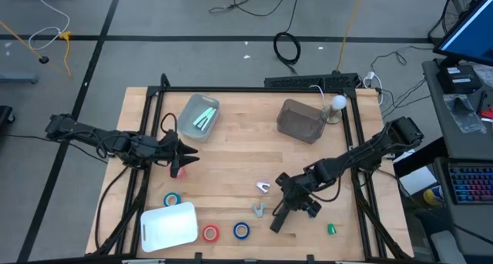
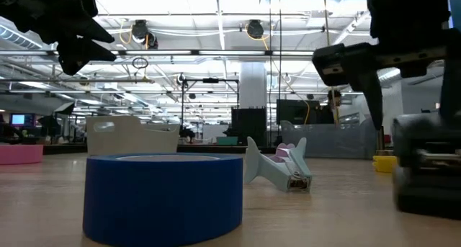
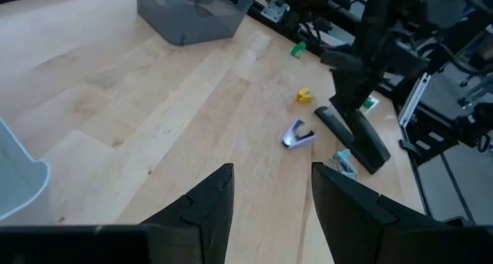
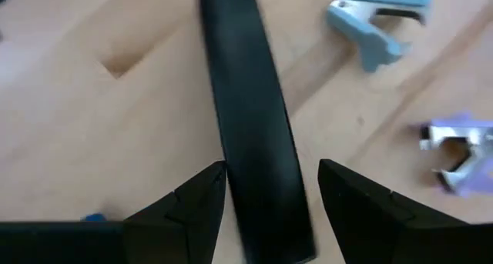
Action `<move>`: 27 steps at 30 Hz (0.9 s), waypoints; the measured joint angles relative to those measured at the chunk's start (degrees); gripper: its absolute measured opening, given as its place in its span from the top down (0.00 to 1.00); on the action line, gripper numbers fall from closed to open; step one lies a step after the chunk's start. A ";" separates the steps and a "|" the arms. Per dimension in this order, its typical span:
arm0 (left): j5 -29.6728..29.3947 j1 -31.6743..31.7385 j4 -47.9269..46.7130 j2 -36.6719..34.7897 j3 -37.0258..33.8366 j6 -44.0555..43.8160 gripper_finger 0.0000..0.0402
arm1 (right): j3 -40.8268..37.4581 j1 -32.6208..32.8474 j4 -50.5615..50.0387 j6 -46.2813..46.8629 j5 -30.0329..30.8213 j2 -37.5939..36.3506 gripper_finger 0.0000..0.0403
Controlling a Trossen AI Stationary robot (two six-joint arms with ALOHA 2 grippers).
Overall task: Pick and place Stapler, Stapler remover, tape
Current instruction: Put the black stapler into the gray bin
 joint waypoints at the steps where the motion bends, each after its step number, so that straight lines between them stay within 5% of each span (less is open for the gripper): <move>1: -0.03 0.00 -0.12 0.01 0.00 0.02 0.56 | 0.01 0.00 0.16 0.19 -0.05 -0.01 0.49; 27: -0.75 0.00 -0.12 0.01 0.00 0.95 0.56 | 0.09 -0.26 0.11 4.33 -3.01 3.58 0.50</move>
